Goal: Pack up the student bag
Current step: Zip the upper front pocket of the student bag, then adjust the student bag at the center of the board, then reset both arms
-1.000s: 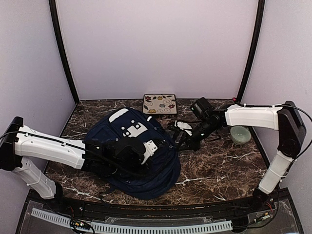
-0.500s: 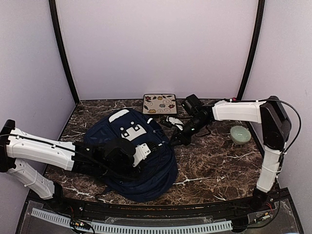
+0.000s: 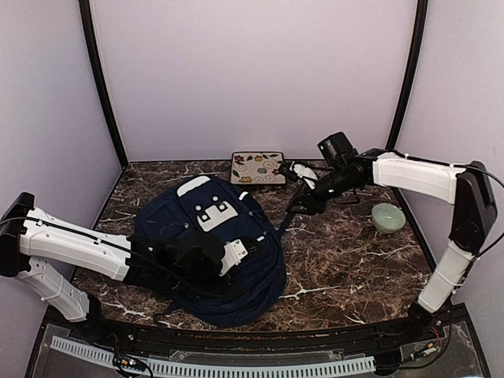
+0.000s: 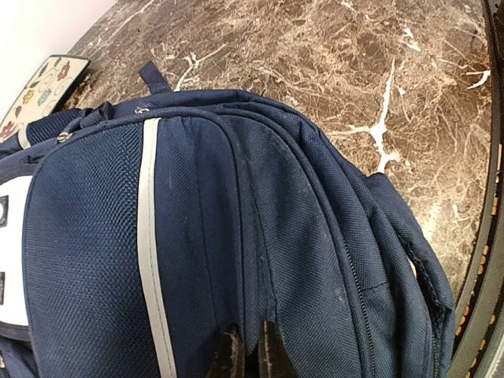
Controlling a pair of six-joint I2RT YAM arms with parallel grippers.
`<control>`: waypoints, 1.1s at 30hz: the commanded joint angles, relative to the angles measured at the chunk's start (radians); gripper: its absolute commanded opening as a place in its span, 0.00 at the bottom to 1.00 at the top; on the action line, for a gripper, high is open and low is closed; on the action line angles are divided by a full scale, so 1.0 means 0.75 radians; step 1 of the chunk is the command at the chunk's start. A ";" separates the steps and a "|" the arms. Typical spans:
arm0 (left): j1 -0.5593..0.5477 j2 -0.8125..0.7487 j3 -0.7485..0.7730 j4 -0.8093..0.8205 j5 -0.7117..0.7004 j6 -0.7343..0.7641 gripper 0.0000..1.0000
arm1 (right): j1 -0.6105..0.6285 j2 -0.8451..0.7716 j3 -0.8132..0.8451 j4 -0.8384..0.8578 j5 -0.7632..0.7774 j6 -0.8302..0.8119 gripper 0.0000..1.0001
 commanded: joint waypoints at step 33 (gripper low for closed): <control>0.363 -0.602 -0.032 0.003 -0.565 -0.135 0.99 | -0.547 -0.901 -0.543 0.537 0.361 0.623 1.00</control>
